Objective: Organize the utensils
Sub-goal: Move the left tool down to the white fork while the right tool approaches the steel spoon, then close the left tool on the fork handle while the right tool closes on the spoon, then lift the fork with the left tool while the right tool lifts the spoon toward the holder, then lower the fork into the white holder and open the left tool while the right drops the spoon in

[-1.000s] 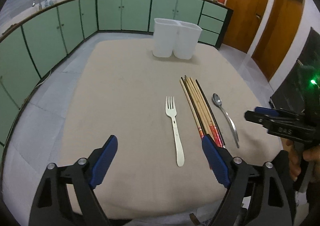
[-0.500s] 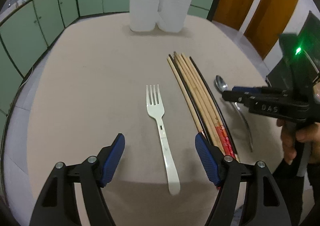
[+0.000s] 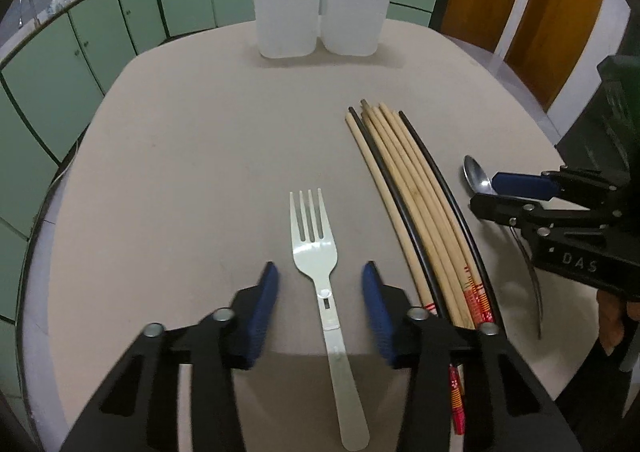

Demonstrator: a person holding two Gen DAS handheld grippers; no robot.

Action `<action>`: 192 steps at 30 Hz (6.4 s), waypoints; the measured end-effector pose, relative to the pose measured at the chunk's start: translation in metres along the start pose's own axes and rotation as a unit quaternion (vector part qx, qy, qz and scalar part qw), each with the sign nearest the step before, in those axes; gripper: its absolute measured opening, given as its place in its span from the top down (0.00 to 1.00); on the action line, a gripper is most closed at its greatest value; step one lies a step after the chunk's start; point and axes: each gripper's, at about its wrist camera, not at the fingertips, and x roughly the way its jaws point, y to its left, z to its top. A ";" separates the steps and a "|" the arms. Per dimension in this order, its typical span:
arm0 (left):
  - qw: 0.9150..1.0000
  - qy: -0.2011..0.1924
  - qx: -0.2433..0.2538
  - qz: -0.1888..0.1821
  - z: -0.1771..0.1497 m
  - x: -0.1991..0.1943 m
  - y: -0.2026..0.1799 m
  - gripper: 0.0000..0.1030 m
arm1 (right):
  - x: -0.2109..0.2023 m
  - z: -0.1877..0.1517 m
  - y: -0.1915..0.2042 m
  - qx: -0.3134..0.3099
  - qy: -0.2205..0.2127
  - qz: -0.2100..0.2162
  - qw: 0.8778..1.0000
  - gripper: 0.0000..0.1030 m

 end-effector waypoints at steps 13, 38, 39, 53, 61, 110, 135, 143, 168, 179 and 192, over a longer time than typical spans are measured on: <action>0.999 0.017 0.029 -0.001 0.014 0.007 -0.011 0.74 | 0.005 0.007 0.003 0.007 0.015 -0.002 1.000 0.68; 0.996 -0.083 0.007 -0.014 0.037 -0.057 0.002 0.81 | -0.038 0.025 0.009 -0.009 -0.036 -0.006 0.999 0.74; 0.996 -0.090 0.007 -0.014 0.040 -0.060 0.002 0.81 | -0.042 0.027 0.010 -0.011 -0.041 -0.007 0.999 0.74; 0.999 -0.011 0.028 -0.018 0.041 -0.034 -0.003 0.76 | -0.067 0.038 0.009 -0.022 -0.061 -0.014 0.998 0.74; 0.999 0.041 0.027 -0.020 0.039 0.011 -0.007 0.74 | -0.067 0.037 0.002 -0.016 -0.060 -0.009 0.998 0.74; 0.999 -0.002 0.031 -0.008 0.080 -0.013 0.011 0.78 | -0.067 0.041 0.000 -0.017 -0.059 -0.019 0.998 0.74; 0.972 -0.232 -0.032 -0.008 0.161 -0.112 0.039 0.78 | -0.088 0.105 -0.011 -0.016 -0.074 -0.005 0.997 0.92; 0.975 -0.217 -0.042 -0.018 0.153 -0.091 0.047 0.78 | -0.023 0.109 -0.065 0.105 0.000 0.022 0.994 0.75; 0.977 -0.210 -0.037 -0.011 0.152 -0.080 0.046 0.78 | 0.046 0.121 -0.062 0.136 0.046 -0.075 0.987 0.72; 0.969 -0.239 -0.052 -0.023 0.166 -0.086 0.049 0.78 | -0.029 0.121 -0.048 0.099 -0.030 -0.068 0.992 0.72; 0.961 -0.268 -0.058 -0.028 0.189 -0.098 0.046 0.78 | -0.109 0.145 -0.043 0.057 -0.097 -0.066 0.991 0.73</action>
